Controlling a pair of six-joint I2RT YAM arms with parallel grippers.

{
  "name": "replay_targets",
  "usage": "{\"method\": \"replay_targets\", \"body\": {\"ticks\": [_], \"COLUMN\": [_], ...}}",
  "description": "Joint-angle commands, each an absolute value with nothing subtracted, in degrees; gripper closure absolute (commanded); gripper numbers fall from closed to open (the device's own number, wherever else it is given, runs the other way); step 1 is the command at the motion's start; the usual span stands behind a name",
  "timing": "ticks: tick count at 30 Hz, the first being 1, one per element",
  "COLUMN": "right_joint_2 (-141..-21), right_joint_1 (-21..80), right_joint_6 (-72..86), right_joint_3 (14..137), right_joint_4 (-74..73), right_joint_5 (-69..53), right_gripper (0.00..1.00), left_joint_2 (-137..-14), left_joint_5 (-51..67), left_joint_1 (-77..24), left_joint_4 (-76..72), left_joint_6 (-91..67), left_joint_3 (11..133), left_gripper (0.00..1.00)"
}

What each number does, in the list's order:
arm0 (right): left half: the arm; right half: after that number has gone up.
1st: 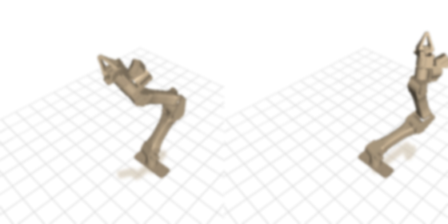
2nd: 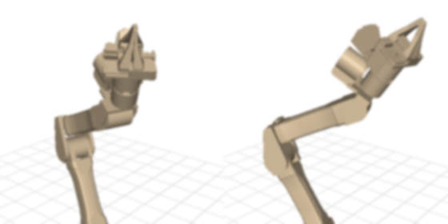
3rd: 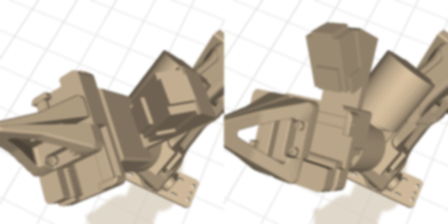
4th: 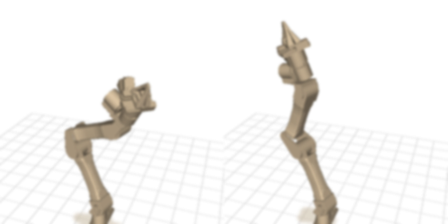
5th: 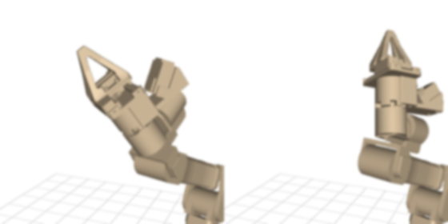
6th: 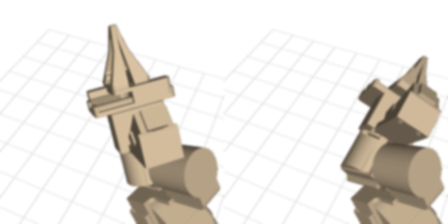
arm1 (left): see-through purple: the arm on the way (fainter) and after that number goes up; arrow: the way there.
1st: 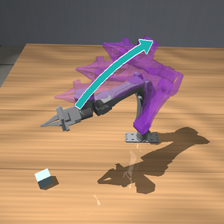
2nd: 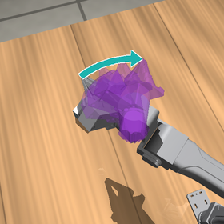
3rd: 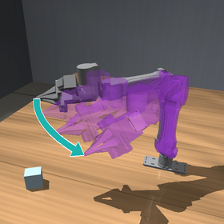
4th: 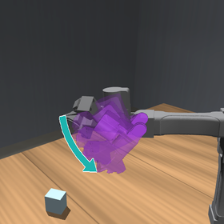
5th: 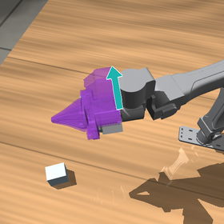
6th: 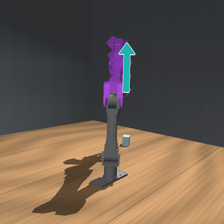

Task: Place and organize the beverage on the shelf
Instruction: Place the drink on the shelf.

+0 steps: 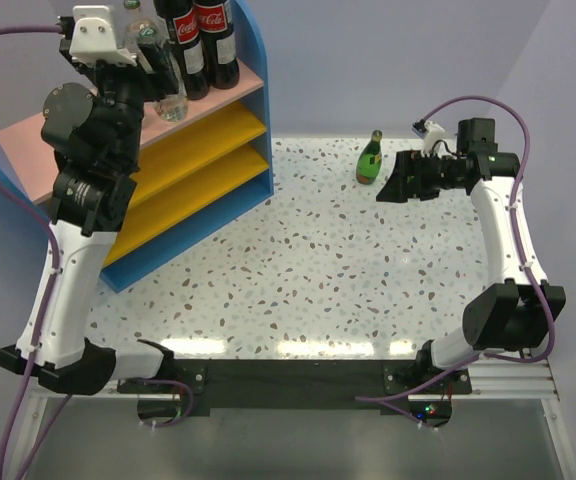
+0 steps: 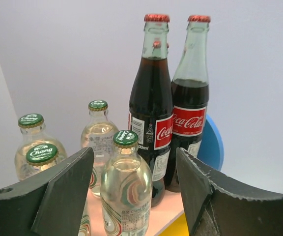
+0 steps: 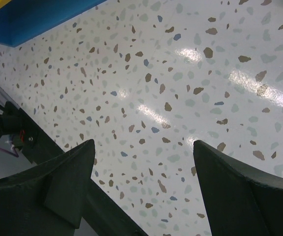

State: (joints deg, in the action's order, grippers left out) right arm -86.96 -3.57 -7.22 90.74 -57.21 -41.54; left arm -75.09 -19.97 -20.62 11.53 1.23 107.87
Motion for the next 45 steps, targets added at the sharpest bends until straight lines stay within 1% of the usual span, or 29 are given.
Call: {"method": "replay_targets", "body": {"ticks": [1,3,5,6,7,8,9,12,13,15,16,19,23,29,34,45], "right_joint_2": [-86.5,-86.3,-86.2,-86.1,-86.0,-86.0,-86.0,-86.0,-85.9,-85.8,-85.8,-85.6,-85.5,-85.4,-85.9,-86.5], "right_joint_1": [-3.9,-3.9,-4.0,-3.9,-4.0,-4.0,-4.1,-4.2,-4.5,-4.5,-4.7,-5.1,-5.7,-6.6,-6.8,-6.9], "right_joint_6": [-8.3,-8.3,-8.5,-8.5,-8.5,-8.6,-8.6,-8.8,-8.9,-9.1,-9.2,-9.6,-9.8,-9.9,-9.8,-9.5], "right_joint_3": [92.5,92.5,92.5,92.5,92.5,92.5,92.3,91.8,91.6,91.3,91.1,90.9,90.4,90.1,90.3,91.0], "right_joint_4": [-57.2,-57.2,-57.2,-57.2,-57.2,-57.2,-57.1,-57.0,-57.0,-57.0,-57.0,-57.0,-57.0,-57.0,-56.9,-56.9], "right_joint_5": [-42.7,-42.6,-42.7,-42.7,-42.8,-42.8,-42.8,-43.0,-43.1,-43.2,-43.4,-43.6,-44.1,-44.3,-44.5,-44.5], "right_gripper": [0.16,0.16,0.16,0.16,0.16,0.16,0.16,0.16,0.16,0.16,0.16,0.16,0.15,0.15,0.15,0.15], "left_joint_2": [-71.4,-70.8,-70.9,-71.0,-70.8,-70.8,-70.8,-71.2,-71.6,-72.7,-73.0,-74.7,-76.9,-77.2,-77.9,-80.2], "left_joint_5": [-15.9,-14.3,-12.8,-10.1,-7.1,-7.0,-3.9,-0.4,1.0,2.7,3.1,4.0,4.2,8.4,11.0,11.2], "left_joint_1": [-20.1,-20.1,-20.1,-20.1,-20.1,-20.1,-20.1,-20.1,-20.1,-20.0,-20.0,-19.5,-17.1,-11.6,-9.7,-6.7], "left_joint_4": [9.8,11.3,15.6,17.2,19.7,20.7,21.8,25.4,26.2,27.9,28.4,29.4,30.9,30.1,29.9,29.5], "left_joint_6": [1.1,0.4,-1.5,-2.5,-3.0,-3.5,-4.8,-7.1,-8.1,-8.8,-8.9,-8.4,-7.2,-7.0,-6.9,-7.6], "left_joint_3": [108.9,109.5,111.9,112.7,113.4,113.3,113.3,112.5,112.2,111.9,111.4,111.2,110.7,106.9,106.2,107.4], "left_gripper": [0.28,0.3,0.35,0.38,0.42,0.45,0.5,0.64,0.73,0.83,0.9,0.99,1.0,1.0,1.0,1.0]}}
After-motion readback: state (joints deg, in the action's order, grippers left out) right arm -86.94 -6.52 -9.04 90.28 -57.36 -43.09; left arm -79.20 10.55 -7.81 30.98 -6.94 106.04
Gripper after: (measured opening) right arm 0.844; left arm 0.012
